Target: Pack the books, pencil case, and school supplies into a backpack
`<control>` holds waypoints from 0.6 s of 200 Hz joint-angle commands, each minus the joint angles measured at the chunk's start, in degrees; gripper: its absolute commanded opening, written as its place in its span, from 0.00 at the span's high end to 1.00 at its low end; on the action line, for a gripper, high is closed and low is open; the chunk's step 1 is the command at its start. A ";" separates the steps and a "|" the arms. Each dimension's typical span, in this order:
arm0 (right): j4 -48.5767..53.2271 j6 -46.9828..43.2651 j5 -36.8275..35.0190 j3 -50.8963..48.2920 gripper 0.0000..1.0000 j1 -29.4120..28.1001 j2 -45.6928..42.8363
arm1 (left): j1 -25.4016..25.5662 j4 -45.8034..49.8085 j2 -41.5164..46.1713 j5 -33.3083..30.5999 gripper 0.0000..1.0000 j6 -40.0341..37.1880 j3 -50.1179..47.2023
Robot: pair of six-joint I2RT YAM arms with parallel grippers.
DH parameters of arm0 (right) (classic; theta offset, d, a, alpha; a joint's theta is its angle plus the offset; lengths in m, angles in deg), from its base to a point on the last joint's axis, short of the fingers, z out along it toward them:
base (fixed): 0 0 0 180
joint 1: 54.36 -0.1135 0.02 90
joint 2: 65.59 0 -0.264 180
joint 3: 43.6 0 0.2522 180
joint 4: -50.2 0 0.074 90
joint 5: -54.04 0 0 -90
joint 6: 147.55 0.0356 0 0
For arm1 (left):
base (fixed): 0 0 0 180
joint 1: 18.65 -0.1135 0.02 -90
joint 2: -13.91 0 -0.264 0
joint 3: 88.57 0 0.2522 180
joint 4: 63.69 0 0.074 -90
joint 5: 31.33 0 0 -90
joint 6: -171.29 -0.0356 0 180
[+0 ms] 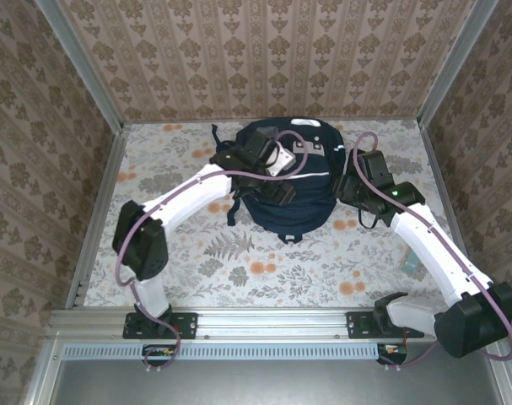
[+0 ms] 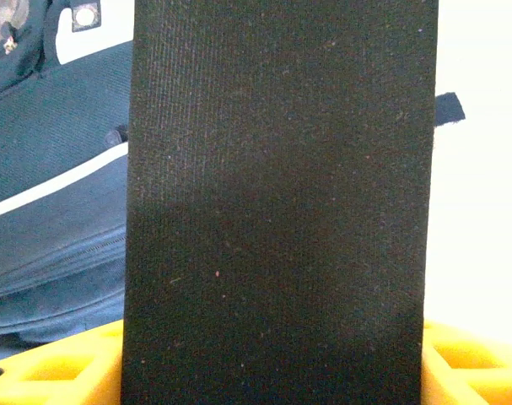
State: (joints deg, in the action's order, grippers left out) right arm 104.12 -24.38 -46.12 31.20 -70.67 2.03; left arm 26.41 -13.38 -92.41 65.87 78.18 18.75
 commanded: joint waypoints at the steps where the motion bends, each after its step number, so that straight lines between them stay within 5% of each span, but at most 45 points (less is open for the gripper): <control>1: -0.07 0.61 3.01 -1.37 0.36 0.54 -1.26 | 0.28 5.78 -4.79 -2.26 0.20 -9.46 5.72; 74: -0.80 1.95 4.53 -2.76 0.36 0.54 -1.08 | -0.50 13.88 -15.86 3.28 0.24 -17.63 17.55; 120: 0.24 2.19 4.40 -2.40 0.36 0.58 -1.58 | -0.59 9.78 -16.36 -2.35 0.62 -17.93 18.12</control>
State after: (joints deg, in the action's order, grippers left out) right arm 103.99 -22.85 -42.53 28.90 -70.35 1.96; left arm 26.25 -2.73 -109.15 66.05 61.96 35.67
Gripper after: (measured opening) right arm 0.645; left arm 0.469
